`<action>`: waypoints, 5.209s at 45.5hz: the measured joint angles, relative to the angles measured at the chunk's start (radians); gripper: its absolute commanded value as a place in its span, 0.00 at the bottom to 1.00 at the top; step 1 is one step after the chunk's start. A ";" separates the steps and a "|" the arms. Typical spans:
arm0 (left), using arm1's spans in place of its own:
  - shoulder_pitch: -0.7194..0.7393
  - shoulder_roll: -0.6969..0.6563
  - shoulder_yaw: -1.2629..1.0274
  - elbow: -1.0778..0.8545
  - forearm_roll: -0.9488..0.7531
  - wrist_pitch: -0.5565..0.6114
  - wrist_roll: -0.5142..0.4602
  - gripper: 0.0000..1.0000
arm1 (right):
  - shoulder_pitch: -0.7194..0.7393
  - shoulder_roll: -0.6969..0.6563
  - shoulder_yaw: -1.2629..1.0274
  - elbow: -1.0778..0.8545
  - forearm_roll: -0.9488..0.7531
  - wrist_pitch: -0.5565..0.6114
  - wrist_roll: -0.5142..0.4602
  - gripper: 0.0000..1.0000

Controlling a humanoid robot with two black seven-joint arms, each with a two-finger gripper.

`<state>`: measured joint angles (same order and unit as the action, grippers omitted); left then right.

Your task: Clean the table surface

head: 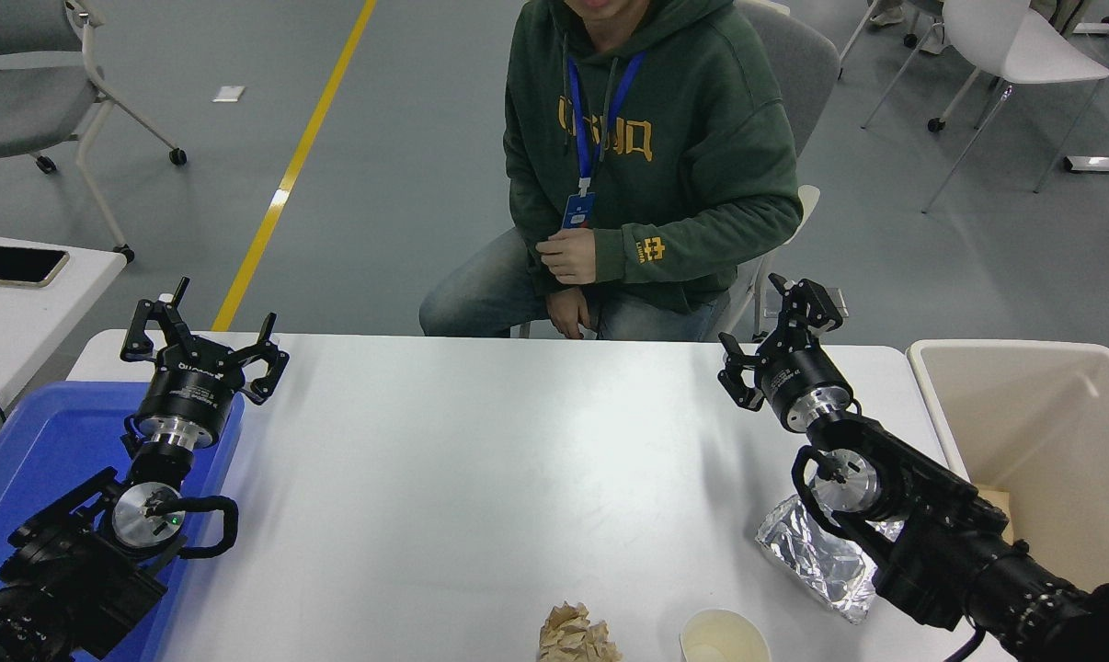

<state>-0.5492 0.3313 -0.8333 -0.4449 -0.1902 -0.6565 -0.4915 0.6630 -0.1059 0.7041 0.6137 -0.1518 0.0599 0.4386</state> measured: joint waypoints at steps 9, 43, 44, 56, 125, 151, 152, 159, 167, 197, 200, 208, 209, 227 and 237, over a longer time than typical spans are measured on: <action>0.000 0.000 0.003 0.000 0.001 0.000 0.002 1.00 | -0.001 0.000 0.000 0.000 0.000 0.000 0.000 1.00; 0.000 0.002 0.006 0.000 0.002 0.000 0.005 1.00 | 0.014 -0.004 0.000 -0.001 0.000 0.005 -0.002 1.00; 0.000 0.001 0.006 0.000 0.001 0.000 0.005 1.00 | 0.015 -0.004 0.000 -0.002 0.000 0.005 -0.002 1.00; 0.000 0.002 0.006 0.000 0.001 0.000 0.005 1.00 | 0.021 -0.010 0.001 -0.007 0.014 0.000 -0.003 1.00; 0.000 0.002 0.006 -0.001 0.002 0.000 0.005 1.00 | 0.060 -0.683 -0.533 0.660 -0.395 -0.061 -0.007 1.00; 0.000 0.002 0.006 -0.001 0.002 0.000 0.005 1.00 | 0.061 -1.047 -0.673 0.922 -1.032 -0.062 -0.006 1.00; 0.000 0.002 0.006 -0.001 0.001 0.000 0.005 1.00 | 0.061 -1.053 -0.674 0.929 -1.049 -0.061 -0.006 1.00; 0.000 0.002 0.006 -0.001 0.002 0.000 0.005 1.00 | 0.061 -1.081 -0.690 0.980 -1.173 -0.057 -0.006 1.00; 0.000 0.002 0.006 -0.001 0.002 0.000 0.005 1.00 | 0.061 -1.086 -0.722 1.029 -1.250 -0.050 -0.008 1.00; 0.000 0.002 0.006 -0.001 0.002 0.000 0.005 1.00 | 0.033 -0.987 -0.803 1.121 -1.175 -0.015 -0.361 1.00; 0.000 0.002 0.006 -0.001 0.002 0.000 0.005 1.00 | 0.030 -0.971 -0.804 1.124 -1.152 -0.013 -0.383 1.00; 0.000 0.002 0.006 -0.001 0.002 0.000 0.005 1.00 | 0.027 -0.941 -0.798 1.129 -1.061 0.011 -0.418 1.00; 0.000 0.002 0.006 -0.001 0.001 0.000 0.005 1.00 | 0.027 -0.940 -0.796 1.129 -1.056 0.013 -0.419 1.00; 0.000 0.002 0.006 -0.001 0.002 -0.001 0.005 1.00 | 0.024 -0.857 -0.758 1.131 -0.940 0.063 -0.438 1.00; 0.000 0.002 0.006 -0.002 0.002 -0.001 0.005 1.00 | 0.021 -0.806 -0.754 1.131 -0.927 0.063 -0.440 1.00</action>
<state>-0.5492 0.3329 -0.8268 -0.4464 -0.1885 -0.6573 -0.4865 0.6845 -0.9122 -0.0497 1.7444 -1.0785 0.1226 -0.0016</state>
